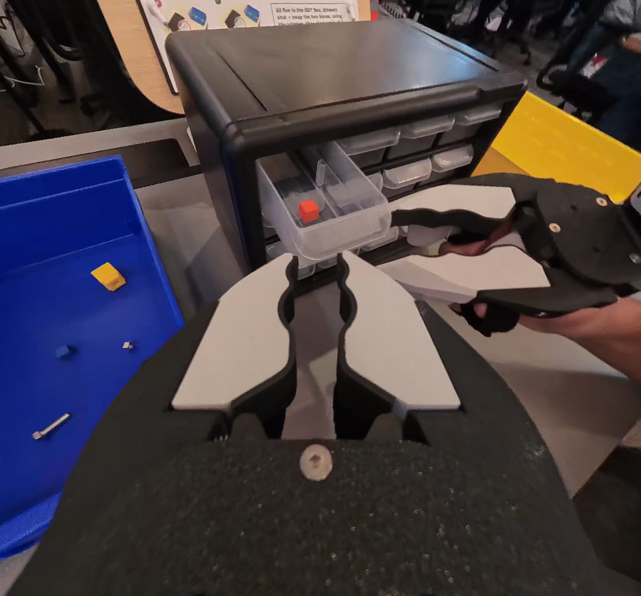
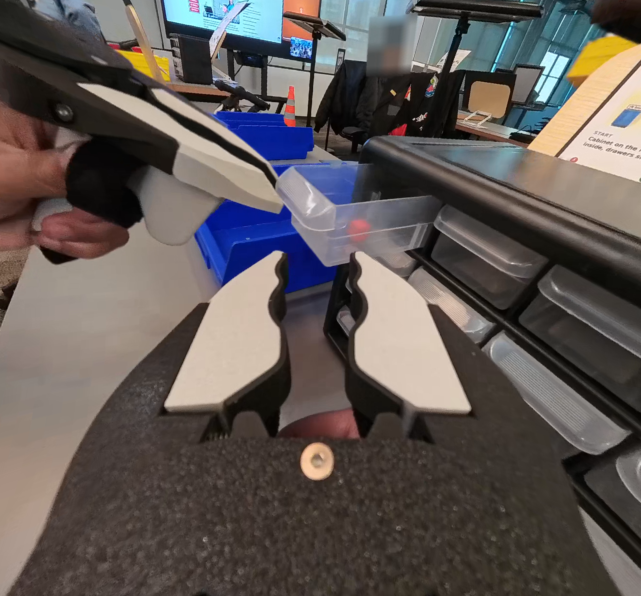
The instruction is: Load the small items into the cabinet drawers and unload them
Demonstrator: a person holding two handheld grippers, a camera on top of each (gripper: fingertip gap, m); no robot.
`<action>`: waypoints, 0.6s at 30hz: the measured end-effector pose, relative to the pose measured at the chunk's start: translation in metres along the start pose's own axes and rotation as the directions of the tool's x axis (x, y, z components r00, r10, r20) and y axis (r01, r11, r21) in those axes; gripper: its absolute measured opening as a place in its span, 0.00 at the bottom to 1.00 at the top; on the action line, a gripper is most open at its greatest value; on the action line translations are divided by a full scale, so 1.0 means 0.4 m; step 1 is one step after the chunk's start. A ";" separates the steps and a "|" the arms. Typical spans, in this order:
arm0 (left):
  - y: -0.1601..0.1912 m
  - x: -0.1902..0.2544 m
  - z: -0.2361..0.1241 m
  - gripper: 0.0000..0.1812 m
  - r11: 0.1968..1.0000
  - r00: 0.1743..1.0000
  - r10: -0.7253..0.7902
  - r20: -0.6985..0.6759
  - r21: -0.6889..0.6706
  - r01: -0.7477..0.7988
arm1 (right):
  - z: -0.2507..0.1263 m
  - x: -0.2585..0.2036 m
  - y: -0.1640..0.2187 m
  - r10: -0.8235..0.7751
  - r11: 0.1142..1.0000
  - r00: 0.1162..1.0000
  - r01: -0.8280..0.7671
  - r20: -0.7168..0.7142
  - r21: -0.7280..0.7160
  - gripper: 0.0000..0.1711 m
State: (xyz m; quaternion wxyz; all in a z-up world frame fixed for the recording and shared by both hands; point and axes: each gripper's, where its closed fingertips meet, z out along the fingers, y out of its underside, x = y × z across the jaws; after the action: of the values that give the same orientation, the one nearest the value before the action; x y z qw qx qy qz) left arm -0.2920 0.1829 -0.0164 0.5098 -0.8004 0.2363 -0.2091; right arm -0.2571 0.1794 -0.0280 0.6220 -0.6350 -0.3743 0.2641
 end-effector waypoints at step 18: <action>-0.067 -0.057 0.122 0.12 0.999 0.987 -0.032 0.158 0.005 0.032 | -0.260 -0.134 0.183 0.060 0.990 0.998 -0.055 0.035 -0.126 0.21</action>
State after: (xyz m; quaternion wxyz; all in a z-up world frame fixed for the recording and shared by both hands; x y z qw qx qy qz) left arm -0.2778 0.2413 -0.0131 0.5244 -0.8175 0.1819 -0.1534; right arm -0.1940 0.0787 -0.0981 0.5658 -0.6780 -0.3838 0.2702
